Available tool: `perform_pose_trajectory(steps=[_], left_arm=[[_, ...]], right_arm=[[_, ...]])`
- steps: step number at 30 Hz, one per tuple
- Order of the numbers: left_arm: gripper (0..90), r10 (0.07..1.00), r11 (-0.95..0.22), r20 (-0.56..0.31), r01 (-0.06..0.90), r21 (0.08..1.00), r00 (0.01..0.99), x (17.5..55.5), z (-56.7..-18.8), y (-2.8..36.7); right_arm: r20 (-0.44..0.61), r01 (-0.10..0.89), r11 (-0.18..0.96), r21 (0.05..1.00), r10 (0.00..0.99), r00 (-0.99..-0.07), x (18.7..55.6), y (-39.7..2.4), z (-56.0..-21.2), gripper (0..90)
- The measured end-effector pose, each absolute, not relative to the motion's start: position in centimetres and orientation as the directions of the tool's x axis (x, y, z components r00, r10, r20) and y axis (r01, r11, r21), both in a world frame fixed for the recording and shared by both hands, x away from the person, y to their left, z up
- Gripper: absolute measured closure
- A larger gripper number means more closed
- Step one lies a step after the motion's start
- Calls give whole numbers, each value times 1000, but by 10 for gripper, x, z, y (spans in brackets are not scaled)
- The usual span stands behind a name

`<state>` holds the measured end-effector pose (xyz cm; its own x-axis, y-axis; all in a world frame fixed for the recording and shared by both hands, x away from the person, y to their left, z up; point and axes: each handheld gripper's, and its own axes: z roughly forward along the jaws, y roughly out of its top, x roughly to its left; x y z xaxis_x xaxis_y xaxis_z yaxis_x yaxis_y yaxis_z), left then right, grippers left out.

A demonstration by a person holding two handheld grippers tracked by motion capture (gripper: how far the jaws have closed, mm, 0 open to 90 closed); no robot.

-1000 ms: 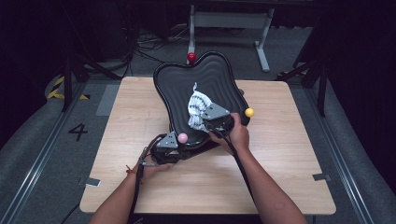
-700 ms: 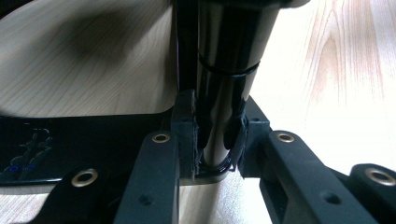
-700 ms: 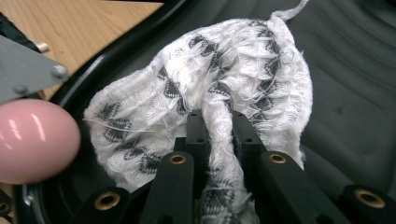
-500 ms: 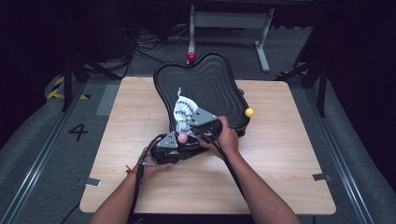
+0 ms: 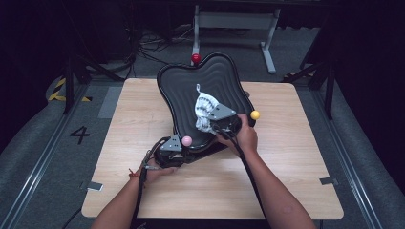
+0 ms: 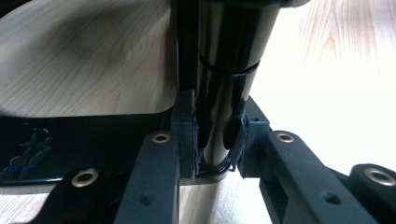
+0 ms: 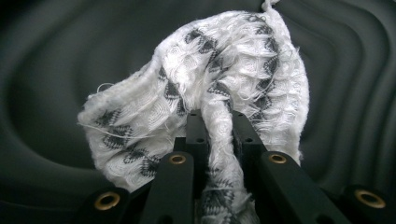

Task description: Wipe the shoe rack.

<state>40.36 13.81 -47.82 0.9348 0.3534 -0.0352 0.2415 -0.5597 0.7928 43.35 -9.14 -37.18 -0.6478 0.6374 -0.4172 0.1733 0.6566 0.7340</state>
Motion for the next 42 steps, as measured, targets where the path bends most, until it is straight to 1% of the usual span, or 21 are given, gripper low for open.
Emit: perform_pose_trajectory(steps=[1, 2, 6, 14, 17, 27, 32, 39, 42], left_arm=[[742, 353, -560, -35, 241, 793, 935, 404, -478, 138], [742, 353, -559, -36, 241, 793, 935, 404, -478, 138], [743, 352, -559, -36, 241, 793, 935, 404, -478, 138], [742, 352, -559, -36, 241, 793, 935, 404, -478, 138], [742, 352, -559, -36, 240, 794, 935, 404, -478, 138], [742, 351, -559, -35, 239, 794, 936, 404, -478, 138], [743, 350, -557, -36, 239, 796, 936, 404, -479, 138], [743, 349, -555, -37, 238, 797, 936, 404, -479, 138], [743, 347, -555, -36, 236, 798, 937, 404, -479, 138]], right_arm=[[-417, 173, 657, 734, 637, -648, 434, -91, -372, 809], [-414, 200, 650, 733, 659, -628, 439, -102, -372, 809], [-418, 244, 646, 723, 691, -590, 447, -120, -371, 809], [-434, 304, 638, 708, 732, -524, 460, -144, -369, 810], [-421, 327, 620, 713, 752, -507, 463, -152, -369, 810], [-431, 349, 617, 706, 765, -479, 468, -159, -369, 810], [-415, 361, 597, 716, 781, -467, 470, -164, -369, 811], [-401, 350, 589, 728, 780, -480, 469, -162, -369, 810], [-400, 328, 601, 729, 763, -508, 468, -158, -368, 810]])
